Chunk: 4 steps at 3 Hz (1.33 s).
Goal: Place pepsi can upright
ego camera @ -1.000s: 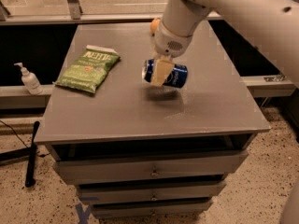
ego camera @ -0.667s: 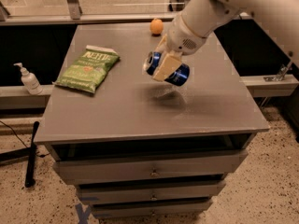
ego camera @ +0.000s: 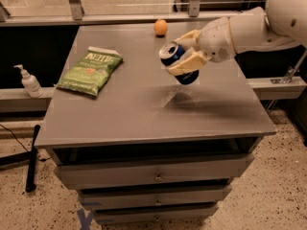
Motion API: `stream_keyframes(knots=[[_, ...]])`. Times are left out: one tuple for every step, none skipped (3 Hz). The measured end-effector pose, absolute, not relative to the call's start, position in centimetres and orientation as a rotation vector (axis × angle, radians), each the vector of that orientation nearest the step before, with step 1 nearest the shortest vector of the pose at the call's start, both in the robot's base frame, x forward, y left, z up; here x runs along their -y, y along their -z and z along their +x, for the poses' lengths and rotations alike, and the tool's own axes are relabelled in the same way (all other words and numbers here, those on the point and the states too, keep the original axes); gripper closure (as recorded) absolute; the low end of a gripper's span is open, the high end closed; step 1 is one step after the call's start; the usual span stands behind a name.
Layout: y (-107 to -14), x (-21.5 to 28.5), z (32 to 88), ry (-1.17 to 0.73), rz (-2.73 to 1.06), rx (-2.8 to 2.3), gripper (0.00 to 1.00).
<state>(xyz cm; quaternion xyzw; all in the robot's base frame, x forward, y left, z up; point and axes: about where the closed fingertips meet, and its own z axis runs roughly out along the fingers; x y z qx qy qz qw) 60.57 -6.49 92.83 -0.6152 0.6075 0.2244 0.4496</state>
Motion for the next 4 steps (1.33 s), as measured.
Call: stream_keyframes(knots=[[-93.6, 8.9, 60.7, -0.627, -1.367, -1.353, 1.0], [-93.4, 10.9, 60.4, -0.687, -1.242, -1.261, 1.0], [-92.4, 12.1, 60.3, -0.743, -1.158, -1.234, 1.0], [-91.2, 12.5, 60.4, -0.787, -1.122, -1.25, 1.0]])
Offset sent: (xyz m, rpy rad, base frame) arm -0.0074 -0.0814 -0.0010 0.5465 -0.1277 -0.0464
